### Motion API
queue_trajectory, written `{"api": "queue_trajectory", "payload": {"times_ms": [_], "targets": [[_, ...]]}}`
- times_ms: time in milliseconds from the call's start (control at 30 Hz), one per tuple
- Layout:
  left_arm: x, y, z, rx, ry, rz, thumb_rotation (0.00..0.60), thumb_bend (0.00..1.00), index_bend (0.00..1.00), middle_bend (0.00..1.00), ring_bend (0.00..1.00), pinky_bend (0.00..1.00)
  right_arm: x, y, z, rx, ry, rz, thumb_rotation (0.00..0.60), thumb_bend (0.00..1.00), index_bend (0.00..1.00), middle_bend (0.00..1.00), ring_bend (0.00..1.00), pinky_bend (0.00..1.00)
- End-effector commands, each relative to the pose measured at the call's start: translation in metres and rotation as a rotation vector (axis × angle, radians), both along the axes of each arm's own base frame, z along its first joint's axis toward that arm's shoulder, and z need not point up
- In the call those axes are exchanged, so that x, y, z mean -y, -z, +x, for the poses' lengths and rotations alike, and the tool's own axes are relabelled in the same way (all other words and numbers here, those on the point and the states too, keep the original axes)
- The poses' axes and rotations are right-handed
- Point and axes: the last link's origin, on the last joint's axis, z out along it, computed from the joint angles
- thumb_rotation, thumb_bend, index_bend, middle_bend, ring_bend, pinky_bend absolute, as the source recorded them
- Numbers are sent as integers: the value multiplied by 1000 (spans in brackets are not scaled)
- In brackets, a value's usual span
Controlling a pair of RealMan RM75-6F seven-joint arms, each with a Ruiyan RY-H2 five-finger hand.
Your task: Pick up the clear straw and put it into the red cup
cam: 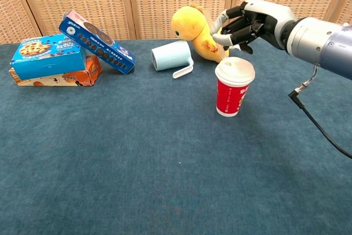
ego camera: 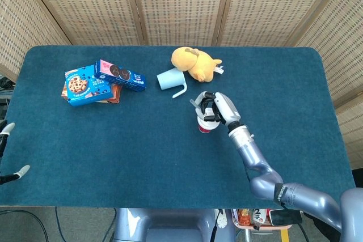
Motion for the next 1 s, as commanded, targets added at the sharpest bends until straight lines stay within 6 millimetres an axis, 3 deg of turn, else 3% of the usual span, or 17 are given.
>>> {"api": "queue_trajectory", "payload": {"times_ms": [33,500,800,1000], "targets": [[0,1,0,1,-1,-3,600,177,0,0,0,0,-2,2,-5,-9,-7,9,600,585,777,724,585,819],[0,3,1,3,-1,-8,600,177,0,0,0,0,-1,4,-12,-30,-22,14,600,596,746,698,576,810],[0,4,0,3,-3,-13,600,177,0,0,0,0,1,2,-16,-46,-18,4,600,312,689,692,576,810],[0,4,0,2,-1,-13,600,177,0,0,0,0,3,0,-18,-62,-16,-11,600,262,678,690,576,810]]}}
